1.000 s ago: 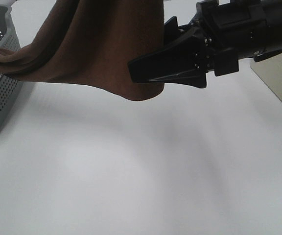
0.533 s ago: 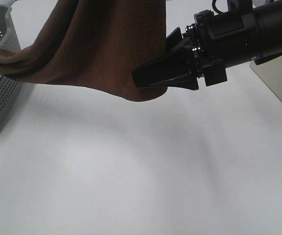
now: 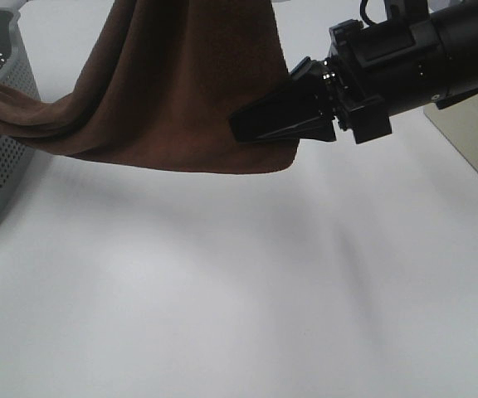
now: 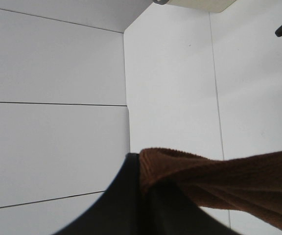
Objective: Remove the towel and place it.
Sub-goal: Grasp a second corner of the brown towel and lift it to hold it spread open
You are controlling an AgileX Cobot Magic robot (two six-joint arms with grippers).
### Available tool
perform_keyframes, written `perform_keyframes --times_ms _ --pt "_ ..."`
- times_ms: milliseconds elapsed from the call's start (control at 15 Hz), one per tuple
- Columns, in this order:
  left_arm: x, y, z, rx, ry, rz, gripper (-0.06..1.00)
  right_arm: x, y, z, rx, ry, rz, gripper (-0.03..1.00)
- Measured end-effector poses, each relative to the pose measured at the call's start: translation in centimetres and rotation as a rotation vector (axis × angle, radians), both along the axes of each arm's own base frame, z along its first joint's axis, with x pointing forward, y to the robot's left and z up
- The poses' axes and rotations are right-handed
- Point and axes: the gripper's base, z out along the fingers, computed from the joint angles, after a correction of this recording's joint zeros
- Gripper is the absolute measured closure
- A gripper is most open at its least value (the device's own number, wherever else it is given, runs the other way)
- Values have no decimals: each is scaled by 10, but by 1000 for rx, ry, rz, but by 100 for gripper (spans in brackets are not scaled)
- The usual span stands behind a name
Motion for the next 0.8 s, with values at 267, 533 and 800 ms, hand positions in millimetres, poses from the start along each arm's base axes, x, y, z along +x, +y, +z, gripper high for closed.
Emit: perform_keyframes --times_ms 267,533,800 --pt "0 0 0 -83 50 44 94 -1 0 2 -20 156 -60 96" --pt "0 0 0 -208 125 112 94 8 -7 26 -216 252 -207 96" --pt "3 4 2 -207 93 157 94 25 -26 92 -492 199 -427 96"
